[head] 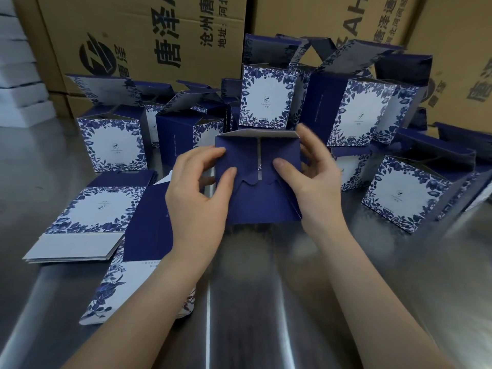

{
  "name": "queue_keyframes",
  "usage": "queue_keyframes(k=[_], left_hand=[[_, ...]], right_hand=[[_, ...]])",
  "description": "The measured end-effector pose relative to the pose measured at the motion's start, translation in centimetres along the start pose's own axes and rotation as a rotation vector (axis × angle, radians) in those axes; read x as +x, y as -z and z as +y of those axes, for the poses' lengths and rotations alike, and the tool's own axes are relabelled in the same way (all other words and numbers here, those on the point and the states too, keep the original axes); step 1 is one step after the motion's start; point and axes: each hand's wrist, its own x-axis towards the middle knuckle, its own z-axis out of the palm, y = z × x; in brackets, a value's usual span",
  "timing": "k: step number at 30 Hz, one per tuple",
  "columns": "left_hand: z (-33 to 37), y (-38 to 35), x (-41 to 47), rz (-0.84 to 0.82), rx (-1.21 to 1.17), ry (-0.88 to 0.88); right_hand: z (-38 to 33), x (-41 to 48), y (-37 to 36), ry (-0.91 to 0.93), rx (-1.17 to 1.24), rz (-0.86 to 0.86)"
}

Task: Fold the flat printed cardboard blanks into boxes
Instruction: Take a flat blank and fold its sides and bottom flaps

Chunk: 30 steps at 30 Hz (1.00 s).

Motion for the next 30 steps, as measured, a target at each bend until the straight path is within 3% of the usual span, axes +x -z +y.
queue_keyframes(k=[6, 13, 21, 25, 30], left_hand=[[0.0, 0.0, 0.2, 0.012, -0.011, 0.054], [0.0, 0.6, 0.6, -0.161, 0.04, -0.014], [-0.3, 0.7, 0.7, -0.181, -0.052, 0.054], [-0.3, 0.8, 0.8, -0.206, -0.115, 0.079], [-0.4, 0.8, 0.7, -0.207, 0.024, 0.01]], right_hand=[[0.4, -0.4, -0.4, 0.021, 0.029, -0.025], [-0.3, -0.4, -0.2, 0.101, -0.017, -0.118], [-0.5, -0.3, -0.1, 0.066, 0.073, -0.095], [-0.7, -0.6, -0.2, 0.082, -0.013, -0.109], [-0.6, -0.7, -0.2, 0.076, -0.027, -0.143]])
